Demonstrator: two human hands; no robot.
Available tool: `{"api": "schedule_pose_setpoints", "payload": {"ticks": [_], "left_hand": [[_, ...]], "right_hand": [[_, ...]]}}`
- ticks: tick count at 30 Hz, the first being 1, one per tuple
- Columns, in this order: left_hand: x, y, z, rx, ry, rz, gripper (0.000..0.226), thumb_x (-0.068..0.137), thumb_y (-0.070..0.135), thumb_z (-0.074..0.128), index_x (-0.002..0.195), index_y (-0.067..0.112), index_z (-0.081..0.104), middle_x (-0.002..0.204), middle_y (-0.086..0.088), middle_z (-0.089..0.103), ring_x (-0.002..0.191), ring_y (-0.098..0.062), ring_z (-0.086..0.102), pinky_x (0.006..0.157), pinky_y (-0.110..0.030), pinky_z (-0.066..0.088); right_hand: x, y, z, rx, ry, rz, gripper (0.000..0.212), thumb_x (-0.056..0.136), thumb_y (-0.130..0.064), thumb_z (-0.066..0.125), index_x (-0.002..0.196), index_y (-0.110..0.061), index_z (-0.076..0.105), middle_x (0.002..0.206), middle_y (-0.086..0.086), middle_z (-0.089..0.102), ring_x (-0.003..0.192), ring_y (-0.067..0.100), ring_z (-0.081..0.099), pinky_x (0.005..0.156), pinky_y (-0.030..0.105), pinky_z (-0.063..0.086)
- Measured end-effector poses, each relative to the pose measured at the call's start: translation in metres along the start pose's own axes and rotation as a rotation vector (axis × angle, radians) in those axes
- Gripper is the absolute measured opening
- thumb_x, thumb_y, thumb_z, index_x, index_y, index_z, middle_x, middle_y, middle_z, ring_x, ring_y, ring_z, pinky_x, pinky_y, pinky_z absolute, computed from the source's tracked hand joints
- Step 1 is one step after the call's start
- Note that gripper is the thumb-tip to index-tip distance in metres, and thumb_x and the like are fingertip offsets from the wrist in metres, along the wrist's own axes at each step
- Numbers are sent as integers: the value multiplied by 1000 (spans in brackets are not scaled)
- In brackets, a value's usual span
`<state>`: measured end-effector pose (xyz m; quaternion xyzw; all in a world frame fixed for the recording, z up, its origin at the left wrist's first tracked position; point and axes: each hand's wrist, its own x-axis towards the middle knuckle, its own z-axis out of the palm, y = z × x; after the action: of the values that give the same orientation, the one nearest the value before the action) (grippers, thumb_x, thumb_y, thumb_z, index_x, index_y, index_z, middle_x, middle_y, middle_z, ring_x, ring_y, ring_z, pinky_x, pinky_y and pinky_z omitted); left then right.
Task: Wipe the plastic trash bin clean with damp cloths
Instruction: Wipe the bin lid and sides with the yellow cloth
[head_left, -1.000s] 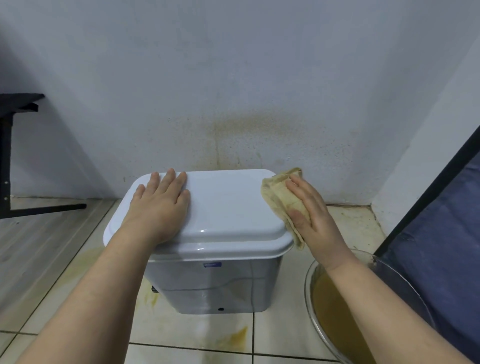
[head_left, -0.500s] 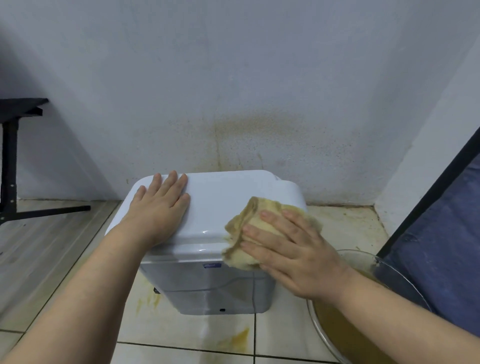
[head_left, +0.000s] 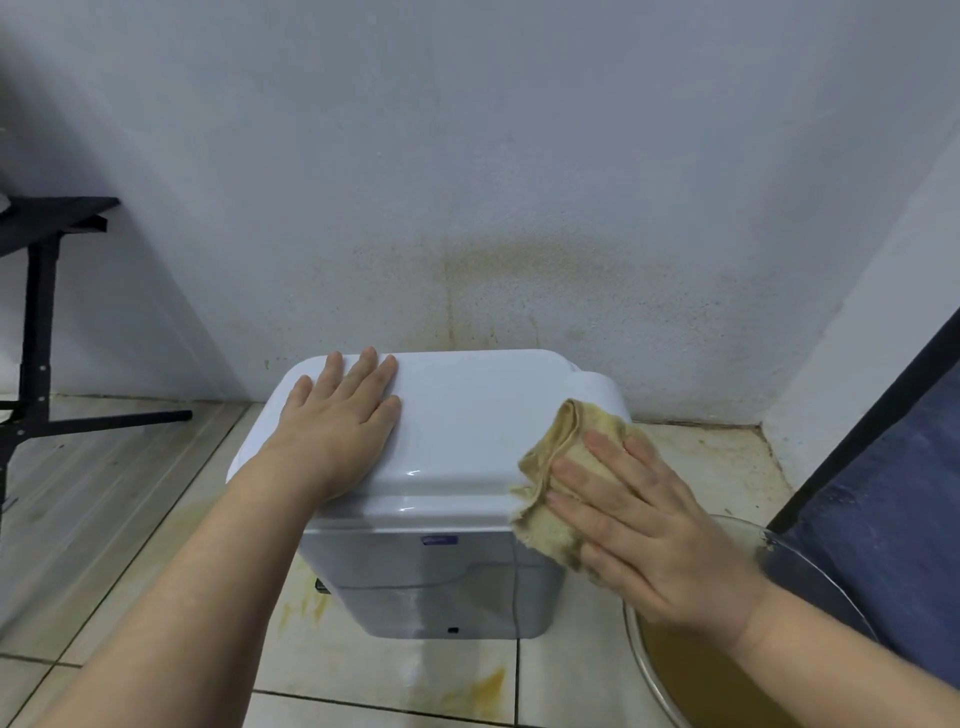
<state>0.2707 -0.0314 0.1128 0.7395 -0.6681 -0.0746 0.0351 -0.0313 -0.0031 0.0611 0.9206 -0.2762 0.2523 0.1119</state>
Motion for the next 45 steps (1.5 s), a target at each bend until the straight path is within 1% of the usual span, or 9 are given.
{"api": "schedule_pose_setpoints", "payload": {"ticks": [7, 10, 19, 26, 29, 32, 36, 40, 45], "left_hand": [[0, -1, -1, 11, -17, 16, 52, 98, 39, 12, 148, 36, -6, 157, 14, -12, 145, -13, -14, 117, -36, -5], [-1, -3, -2, -12, -5, 5, 52, 98, 39, 13, 148, 38, -3, 157, 15, -10, 145, -12, -13, 118, -36, -4], [-3, 25, -11, 11, 30, -132, 50, 99, 35, 15, 149, 29, 13, 159, 4, 3, 146, -20, -4, 117, -44, 0], [-33, 61, 12, -92, 81, -148, 54, 98, 35, 12, 150, 27, 4, 159, 2, -7, 145, -20, -12, 116, -43, -7], [-32, 48, 10, -87, 83, -105, 53, 99, 37, 13, 150, 30, 5, 159, 5, -6, 146, -17, -11, 116, -41, -7], [-32, 44, 11, -80, 63, -55, 52, 99, 38, 12, 150, 31, 4, 159, 7, -6, 145, -16, -11, 116, -40, -7], [-33, 42, 10, -85, 66, -54, 52, 99, 40, 13, 150, 33, 5, 159, 8, -6, 145, -16, -11, 116, -40, -7], [-30, 36, 9, -78, 44, -49, 51, 99, 42, 13, 149, 37, 5, 159, 10, -7, 145, -16, -14, 116, -41, -8], [-13, 28, -6, 6, -72, -89, 49, 98, 44, 9, 146, 45, 0, 158, 11, -12, 144, -22, -19, 113, -50, -14]], "right_hand": [[115, -4, 5, 104, -360, 325, 52, 97, -49, 17, 147, -37, 19, 157, -12, 16, 145, 14, 8, 115, 37, -1], [123, 25, 10, 97, -454, 493, 55, 95, -55, 20, 147, -40, 12, 158, -14, 8, 145, 16, 5, 116, 39, 4], [61, 13, 15, 429, 208, 769, 36, 93, -27, 53, 128, -19, 57, 129, 1, 55, 122, 20, 41, 101, 20, 26], [56, -52, 11, 479, 441, 945, 43, 94, -28, 31, 126, -13, 57, 127, -1, 57, 124, 17, 42, 106, 27, 32], [51, -75, 8, 351, 295, 848, 52, 97, -37, 21, 135, -15, 50, 145, -2, 44, 140, 19, 27, 116, 36, 20], [72, -52, 2, 187, -123, 664, 54, 96, -41, 14, 145, -26, 31, 156, -10, 20, 146, 18, 5, 117, 38, 4], [127, 11, -3, 503, -476, 650, 49, 99, -38, 32, 147, -33, 24, 157, -10, 17, 144, 16, 16, 118, 36, 12], [101, 6, 0, 654, -301, 800, 51, 97, -41, 39, 146, -33, 27, 154, -7, 28, 140, 13, 26, 107, 24, 20], [52, -76, 3, 708, 78, 891, 55, 93, -51, 21, 146, -37, 12, 147, -29, 12, 136, -12, 2, 107, 6, -2]]}}
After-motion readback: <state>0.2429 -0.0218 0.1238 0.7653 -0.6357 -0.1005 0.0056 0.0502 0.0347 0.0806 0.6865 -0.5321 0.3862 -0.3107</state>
